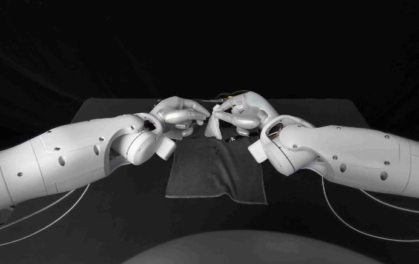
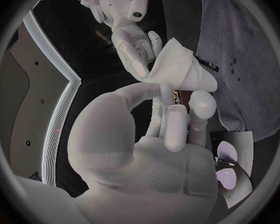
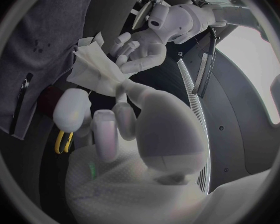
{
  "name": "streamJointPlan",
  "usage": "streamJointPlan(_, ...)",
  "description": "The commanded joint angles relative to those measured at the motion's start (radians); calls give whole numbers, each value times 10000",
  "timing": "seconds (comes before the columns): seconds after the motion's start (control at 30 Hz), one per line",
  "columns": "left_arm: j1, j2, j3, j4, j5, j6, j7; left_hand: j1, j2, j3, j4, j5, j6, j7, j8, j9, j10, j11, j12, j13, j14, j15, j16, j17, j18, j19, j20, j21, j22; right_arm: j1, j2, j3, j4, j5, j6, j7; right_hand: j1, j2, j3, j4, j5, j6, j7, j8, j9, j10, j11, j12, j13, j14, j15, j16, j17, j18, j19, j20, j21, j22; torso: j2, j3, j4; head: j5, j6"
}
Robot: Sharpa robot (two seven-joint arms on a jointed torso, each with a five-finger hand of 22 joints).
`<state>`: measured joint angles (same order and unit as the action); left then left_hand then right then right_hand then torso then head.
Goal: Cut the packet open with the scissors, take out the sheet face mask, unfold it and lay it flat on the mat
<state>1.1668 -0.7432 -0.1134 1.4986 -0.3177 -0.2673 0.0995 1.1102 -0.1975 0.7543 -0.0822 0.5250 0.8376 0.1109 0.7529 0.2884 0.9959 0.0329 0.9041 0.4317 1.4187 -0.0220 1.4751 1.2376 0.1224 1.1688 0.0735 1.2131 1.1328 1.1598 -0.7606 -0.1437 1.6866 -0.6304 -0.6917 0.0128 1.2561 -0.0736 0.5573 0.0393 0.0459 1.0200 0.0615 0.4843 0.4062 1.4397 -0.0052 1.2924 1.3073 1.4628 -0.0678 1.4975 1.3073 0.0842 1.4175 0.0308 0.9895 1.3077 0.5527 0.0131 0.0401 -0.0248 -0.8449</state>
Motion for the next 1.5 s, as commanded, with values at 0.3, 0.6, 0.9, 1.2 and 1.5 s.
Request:
streamJointPlan(0.3, 0, -106, 3, 86, -503, 1152, -601, 521, -482, -2987, 699, -3402, -1198, 704, -1082, 306, -1226, 730, 19, -127, -954, 634, -339, -1230, 297, -842, 631, -1535, -1435, -2, 3, 11, -23, -14, 3, 17, 13, 133, 759, -682, 26, 111, -30, 186, 421, 157, -113, 37, 498, 918, -69, 70, 1915, 137, 70, 24, 37, 657, 1, -1, 1, -11, 18)
streamJointPlan(0.6, -29, 0, 1, 94, -774, 1242, -519, 1233, -326, -3567, 843, -4690, -1011, 604, -975, 151, -1188, 660, 228, -250, -999, 588, -297, -1296, 300, -752, 619, -1631, -1522, -3, 38, 11, -10, -6, 11, 21, -25, 122, 806, -711, 27, 106, -31, 205, 436, 157, -113, 31, 498, 920, -69, 80, 1926, 135, 72, 24, 52, 670, 13, -3, -5, -1, 8)
streamJointPlan(0.9, -68, 138, 0, 56, -786, 959, -202, 1675, -85, -3519, 886, -4723, -788, 519, -1042, -4, -950, 559, 94, -452, -892, 493, -249, -1187, 266, -582, 537, -1526, -1411, -4, 60, 12, 21, -4, 44, 3, -25, 122, 806, -711, 27, 106, -31, 205, 436, 157, -113, 31, 498, 920, -69, 80, 1926, 135, 72, 24, 52, 670, 13, -9, -9, -15, -16)
streamJointPlan(1.2, -73, 119, 2, 91, -452, 710, 290, 1749, -40, -3506, 1041, -4733, -631, 474, -1204, -166, -723, 505, -86, -632, -787, 440, -212, -1085, 236, -448, 481, -1430, -1316, -38, 77, 11, -14, 0, 76, -42, -25, 122, 806, -711, 27, 106, -31, 205, 436, 157, -113, 31, 498, 920, -69, 80, 1926, 135, 72, 24, 52, 670, 5, -1, 0, -21, -36)
streamJointPlan(1.5, -74, 93, 4, 101, -214, 669, 427, 1961, 256, -3334, 1309, -4737, -192, 320, -1319, -333, -366, 356, -200, -765, -664, 318, -174, -971, 206, -283, 390, -1299, -1183, -100, 92, 11, -12, 10, 69, -46, -25, 122, 806, -711, 27, 106, -31, 205, 436, 157, -113, 31, 498, 920, -69, 80, 1926, 135, 72, 24, 52, 670, 1, 0, -1, -20, -36)
